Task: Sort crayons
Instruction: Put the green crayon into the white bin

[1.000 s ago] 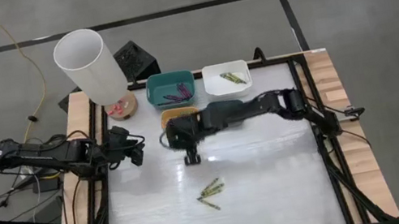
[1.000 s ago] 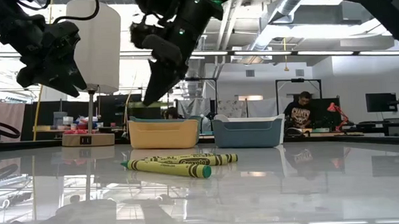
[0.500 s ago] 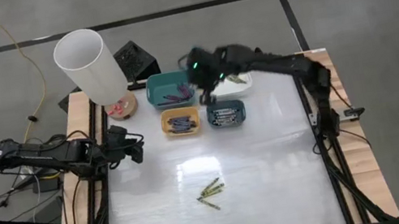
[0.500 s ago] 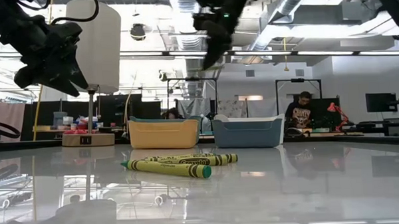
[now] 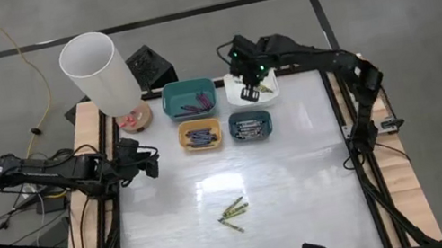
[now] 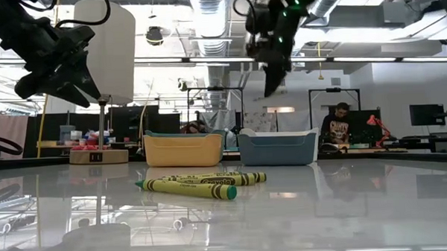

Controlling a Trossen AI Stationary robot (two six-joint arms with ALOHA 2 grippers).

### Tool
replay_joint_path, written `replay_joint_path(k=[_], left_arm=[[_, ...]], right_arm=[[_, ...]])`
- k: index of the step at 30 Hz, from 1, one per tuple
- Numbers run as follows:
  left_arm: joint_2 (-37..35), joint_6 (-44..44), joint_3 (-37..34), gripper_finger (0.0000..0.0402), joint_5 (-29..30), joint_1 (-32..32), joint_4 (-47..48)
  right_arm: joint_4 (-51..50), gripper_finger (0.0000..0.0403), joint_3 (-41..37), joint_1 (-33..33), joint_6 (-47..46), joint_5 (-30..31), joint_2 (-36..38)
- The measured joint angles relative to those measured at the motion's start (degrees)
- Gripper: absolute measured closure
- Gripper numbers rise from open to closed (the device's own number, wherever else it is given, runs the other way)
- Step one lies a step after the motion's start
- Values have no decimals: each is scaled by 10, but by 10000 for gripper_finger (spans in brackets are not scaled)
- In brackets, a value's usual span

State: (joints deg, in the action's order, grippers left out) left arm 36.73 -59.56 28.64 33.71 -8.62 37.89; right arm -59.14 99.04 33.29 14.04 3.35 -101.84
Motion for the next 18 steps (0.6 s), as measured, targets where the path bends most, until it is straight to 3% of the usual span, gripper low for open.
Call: replay_joint_path(k=[8, 13, 18], left_arm=[[0, -13, 0, 242, 4, 0, 1], [0, -28, 0, 242, 39, 0, 1], [0, -26, 0, 242, 52, 0, 1]], right_arm=[[260, 403, -231, 5, -7, 0, 78], [348, 403, -292, 16, -38, -2, 67], [361, 403, -301, 29, -40, -2, 28]])
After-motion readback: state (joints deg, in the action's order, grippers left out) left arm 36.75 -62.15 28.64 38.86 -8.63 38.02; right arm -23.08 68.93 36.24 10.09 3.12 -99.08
